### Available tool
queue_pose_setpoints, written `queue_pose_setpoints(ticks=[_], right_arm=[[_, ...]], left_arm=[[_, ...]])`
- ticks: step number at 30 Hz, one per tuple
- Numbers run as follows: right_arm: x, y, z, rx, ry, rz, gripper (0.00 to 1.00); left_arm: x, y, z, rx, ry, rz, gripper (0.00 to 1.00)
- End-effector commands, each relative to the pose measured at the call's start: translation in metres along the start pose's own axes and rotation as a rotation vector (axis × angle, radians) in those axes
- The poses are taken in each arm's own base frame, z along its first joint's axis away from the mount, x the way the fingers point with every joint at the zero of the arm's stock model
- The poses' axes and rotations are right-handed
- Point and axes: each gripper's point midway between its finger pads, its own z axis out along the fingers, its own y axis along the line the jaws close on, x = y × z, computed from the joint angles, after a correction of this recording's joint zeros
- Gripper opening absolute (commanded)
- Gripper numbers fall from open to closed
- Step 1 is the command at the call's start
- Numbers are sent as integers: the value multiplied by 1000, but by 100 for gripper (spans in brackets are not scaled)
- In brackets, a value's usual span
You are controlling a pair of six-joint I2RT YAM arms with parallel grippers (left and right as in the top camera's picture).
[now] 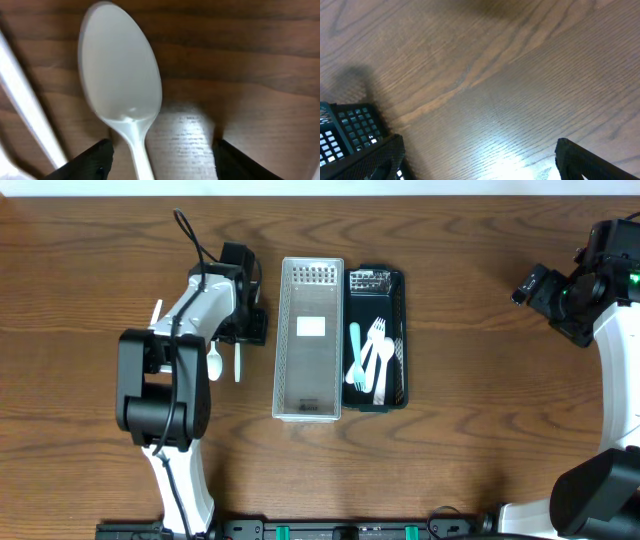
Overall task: Pack container
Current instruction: 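Grasp the rightmost white spoon with the left gripper, then move the spoon right and release it into the silver tray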
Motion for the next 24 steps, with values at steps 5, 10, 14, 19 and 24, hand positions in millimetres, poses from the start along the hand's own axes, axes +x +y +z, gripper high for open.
queue_pose_setpoints(ticks=[5,10,14,19,24], right_arm=[[6,-5,3,17,28,-1,99],[7,-6,3,19,32,0,99],[8,-6,3,20,34,0,99],[8,-6,3,20,35,0,99],[8,-6,3,20,35,0,99]], left_arm=[[11,3,27,-16,85,-27,50],[15,3,23,-16,98,-27,26],[15,4,7,-16,85,-31,15],[3,4,-35,-11,-1,-33,6],[-8,-6,-98,3,-159,-22,6]])
